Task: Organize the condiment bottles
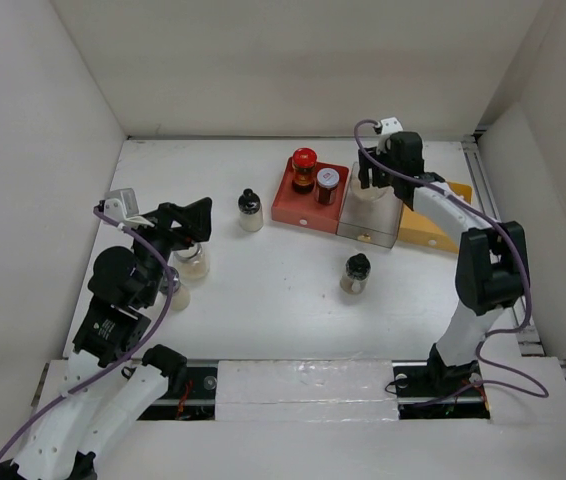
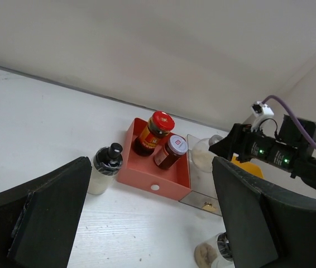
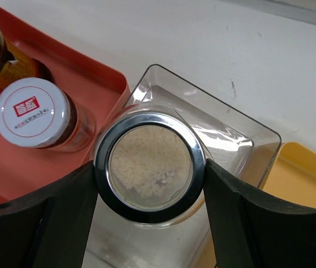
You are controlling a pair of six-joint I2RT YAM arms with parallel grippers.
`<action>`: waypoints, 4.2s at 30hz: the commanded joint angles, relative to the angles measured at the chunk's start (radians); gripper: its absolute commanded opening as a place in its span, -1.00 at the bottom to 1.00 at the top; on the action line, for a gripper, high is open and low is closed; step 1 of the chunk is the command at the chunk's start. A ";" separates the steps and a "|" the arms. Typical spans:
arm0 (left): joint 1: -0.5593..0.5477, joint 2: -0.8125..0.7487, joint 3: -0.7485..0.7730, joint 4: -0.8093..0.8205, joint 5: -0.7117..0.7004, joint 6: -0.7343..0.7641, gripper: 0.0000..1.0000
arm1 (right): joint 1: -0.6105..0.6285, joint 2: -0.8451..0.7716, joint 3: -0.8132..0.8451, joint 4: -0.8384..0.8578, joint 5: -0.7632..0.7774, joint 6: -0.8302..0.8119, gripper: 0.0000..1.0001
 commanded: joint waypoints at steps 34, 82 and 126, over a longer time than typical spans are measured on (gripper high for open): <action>0.005 0.013 0.010 0.040 0.031 0.012 0.72 | -0.108 0.120 0.138 0.036 -0.115 -0.056 0.61; 0.005 -0.143 0.010 0.020 -0.211 -0.012 0.67 | 0.763 0.626 0.789 -0.084 -0.400 -0.211 0.98; 0.005 -0.094 0.001 0.029 -0.125 0.006 0.64 | 0.763 0.818 0.854 0.203 -0.459 -0.053 0.83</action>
